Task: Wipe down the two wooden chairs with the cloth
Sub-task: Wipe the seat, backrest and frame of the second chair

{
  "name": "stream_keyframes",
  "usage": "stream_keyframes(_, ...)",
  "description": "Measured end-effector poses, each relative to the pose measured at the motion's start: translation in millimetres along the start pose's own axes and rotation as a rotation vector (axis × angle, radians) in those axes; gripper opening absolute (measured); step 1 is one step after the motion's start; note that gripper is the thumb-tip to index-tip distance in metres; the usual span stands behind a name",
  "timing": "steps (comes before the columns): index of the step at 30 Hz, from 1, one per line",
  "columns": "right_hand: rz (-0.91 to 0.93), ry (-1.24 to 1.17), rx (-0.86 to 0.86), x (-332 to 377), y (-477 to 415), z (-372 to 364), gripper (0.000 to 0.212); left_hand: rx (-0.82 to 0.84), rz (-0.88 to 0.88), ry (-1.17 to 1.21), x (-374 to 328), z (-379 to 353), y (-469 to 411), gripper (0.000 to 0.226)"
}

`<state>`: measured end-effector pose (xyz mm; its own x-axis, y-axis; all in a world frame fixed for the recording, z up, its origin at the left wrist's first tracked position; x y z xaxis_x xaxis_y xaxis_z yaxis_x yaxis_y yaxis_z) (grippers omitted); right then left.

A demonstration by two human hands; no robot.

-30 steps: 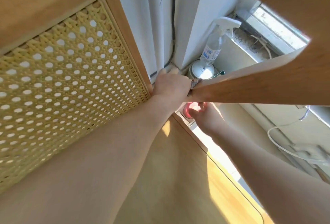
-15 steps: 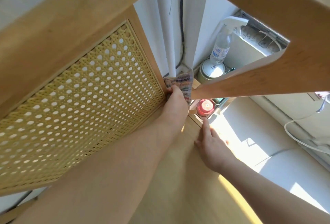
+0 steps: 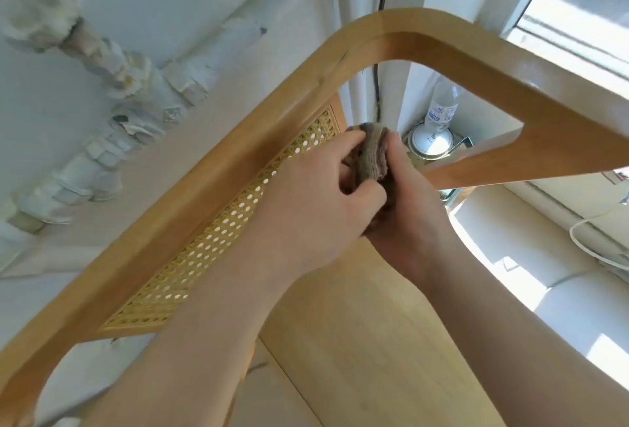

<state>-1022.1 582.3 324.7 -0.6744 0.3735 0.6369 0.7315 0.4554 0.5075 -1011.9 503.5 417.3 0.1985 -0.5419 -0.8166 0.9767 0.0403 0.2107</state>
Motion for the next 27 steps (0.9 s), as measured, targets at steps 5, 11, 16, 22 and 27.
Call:
stream_keyframes(5,0.313,0.134,-0.225,23.1,4.0,-56.2,0.033,-0.329,-0.108,-0.764,11.8,81.7,5.9,0.039)
stream_keyframes(11,0.611,0.505,-0.659,-2.2,-1.8,-89.2,0.045,-0.089,-0.121,-0.629,39.0,91.8,-6.5,0.031)
stream_keyframes(16,0.556,0.552,-0.925,-22.3,-39.7,-43.5,0.042,-0.143,-0.174,-0.686,37.0,90.1,-0.2,0.040)
stream_keyframes(22,-0.179,0.123,-1.029,-125.8,-82.0,27.4,0.041,-0.131,-0.172,-0.710,36.5,90.0,-4.1,0.041)
stream_keyframes(27,0.282,0.233,-0.920,-59.7,-51.5,-45.7,0.041,-0.130,-0.122,-0.695,37.2,91.6,-3.5,0.037)
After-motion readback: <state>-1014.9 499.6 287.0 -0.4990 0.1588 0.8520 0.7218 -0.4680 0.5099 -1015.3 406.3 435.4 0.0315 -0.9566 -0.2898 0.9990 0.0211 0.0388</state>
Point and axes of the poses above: each hand's wrist, its own y-axis away from the middle knuckle, its own z-axis out of the back of the hand, x = y × z, the point moved 7 cm from there along -y, towards the middle knuckle, and after that the axes turned 10 degrees about y, right-handed, at the moved point
